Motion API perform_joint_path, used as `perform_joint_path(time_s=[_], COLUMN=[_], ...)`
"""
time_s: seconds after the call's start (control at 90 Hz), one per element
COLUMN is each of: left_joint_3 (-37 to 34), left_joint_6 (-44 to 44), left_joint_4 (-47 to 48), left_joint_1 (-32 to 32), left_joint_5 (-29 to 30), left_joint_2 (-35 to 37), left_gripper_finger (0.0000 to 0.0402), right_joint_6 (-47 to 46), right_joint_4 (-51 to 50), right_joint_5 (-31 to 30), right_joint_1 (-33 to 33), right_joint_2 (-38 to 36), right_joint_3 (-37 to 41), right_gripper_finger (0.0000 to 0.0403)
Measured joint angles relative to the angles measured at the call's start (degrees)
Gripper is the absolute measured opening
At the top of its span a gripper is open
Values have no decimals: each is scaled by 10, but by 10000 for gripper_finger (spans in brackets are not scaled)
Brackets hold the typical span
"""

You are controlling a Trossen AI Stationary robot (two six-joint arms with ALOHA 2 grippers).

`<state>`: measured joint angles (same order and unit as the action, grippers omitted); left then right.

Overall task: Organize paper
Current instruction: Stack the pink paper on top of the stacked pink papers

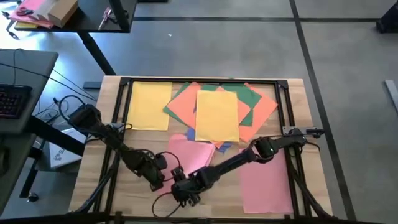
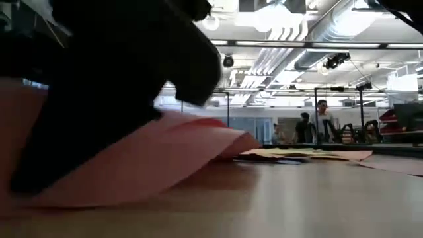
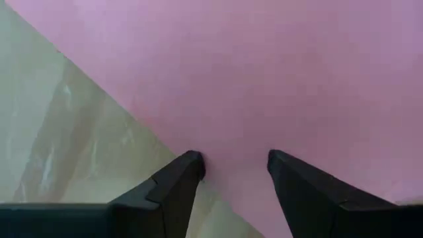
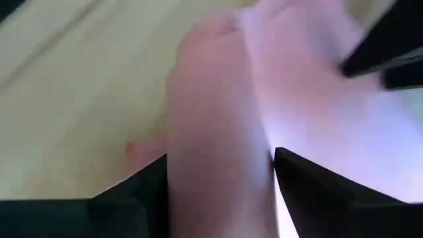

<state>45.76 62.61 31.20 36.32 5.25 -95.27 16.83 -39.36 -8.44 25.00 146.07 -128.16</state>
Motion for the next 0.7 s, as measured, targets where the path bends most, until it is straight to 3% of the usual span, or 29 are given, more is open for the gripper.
perform_joint_path(time_s=[0.244,0.7], left_joint_3=[-8,-9], left_joint_6=[22,81], left_joint_4=[5,-6], left_joint_1=[18,37], left_joint_5=[10,23], left_joint_2=[2,0], left_gripper_finger=[179,179], right_joint_6=[2,-30], right_joint_4=[-16,-17], right_joint_5=[53,57], right_joint_1=[-4,-7], right_joint_2=[-61,-67], right_joint_3=[-1,0], right_gripper_finger=[215,215])
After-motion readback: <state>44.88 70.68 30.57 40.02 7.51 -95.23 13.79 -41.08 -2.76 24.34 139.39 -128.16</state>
